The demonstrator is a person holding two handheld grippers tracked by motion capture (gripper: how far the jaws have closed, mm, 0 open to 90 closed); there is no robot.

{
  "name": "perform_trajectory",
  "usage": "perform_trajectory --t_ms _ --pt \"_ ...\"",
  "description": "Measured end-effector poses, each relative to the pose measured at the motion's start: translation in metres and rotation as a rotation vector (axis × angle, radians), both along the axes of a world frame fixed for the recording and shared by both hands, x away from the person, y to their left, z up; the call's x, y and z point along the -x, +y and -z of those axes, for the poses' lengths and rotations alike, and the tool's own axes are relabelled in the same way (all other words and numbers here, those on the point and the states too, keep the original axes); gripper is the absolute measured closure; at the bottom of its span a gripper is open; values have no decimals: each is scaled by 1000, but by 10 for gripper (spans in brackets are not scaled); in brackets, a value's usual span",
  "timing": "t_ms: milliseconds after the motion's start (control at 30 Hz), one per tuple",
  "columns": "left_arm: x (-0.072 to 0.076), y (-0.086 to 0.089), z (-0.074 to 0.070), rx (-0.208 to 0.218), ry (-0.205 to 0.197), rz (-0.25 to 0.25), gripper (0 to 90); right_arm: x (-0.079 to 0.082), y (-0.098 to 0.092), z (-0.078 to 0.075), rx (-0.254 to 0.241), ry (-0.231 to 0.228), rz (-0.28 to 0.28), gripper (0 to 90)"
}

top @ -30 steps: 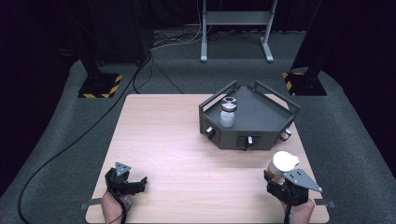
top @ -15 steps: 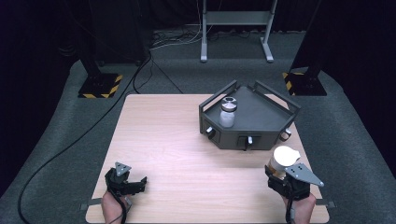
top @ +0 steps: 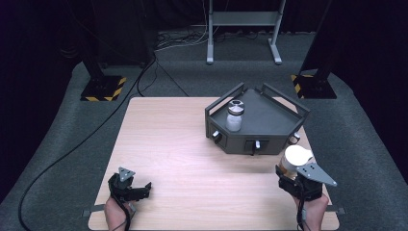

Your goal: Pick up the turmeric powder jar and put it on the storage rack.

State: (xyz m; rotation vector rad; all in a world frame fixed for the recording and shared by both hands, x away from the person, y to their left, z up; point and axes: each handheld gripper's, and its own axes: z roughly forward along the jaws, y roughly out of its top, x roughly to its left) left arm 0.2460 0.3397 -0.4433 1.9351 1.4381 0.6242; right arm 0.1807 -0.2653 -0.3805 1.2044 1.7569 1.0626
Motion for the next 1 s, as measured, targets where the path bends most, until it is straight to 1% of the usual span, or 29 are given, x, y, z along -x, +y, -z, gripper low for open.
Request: perform_trajectory --t_ms 333,1000 --pt "0 0 0 1 0 0 6 -9 -2 -6 9 1 10 304" --pt "0 0 0 1 0 -1 6 -32 -11 -21 1 0 18 304"
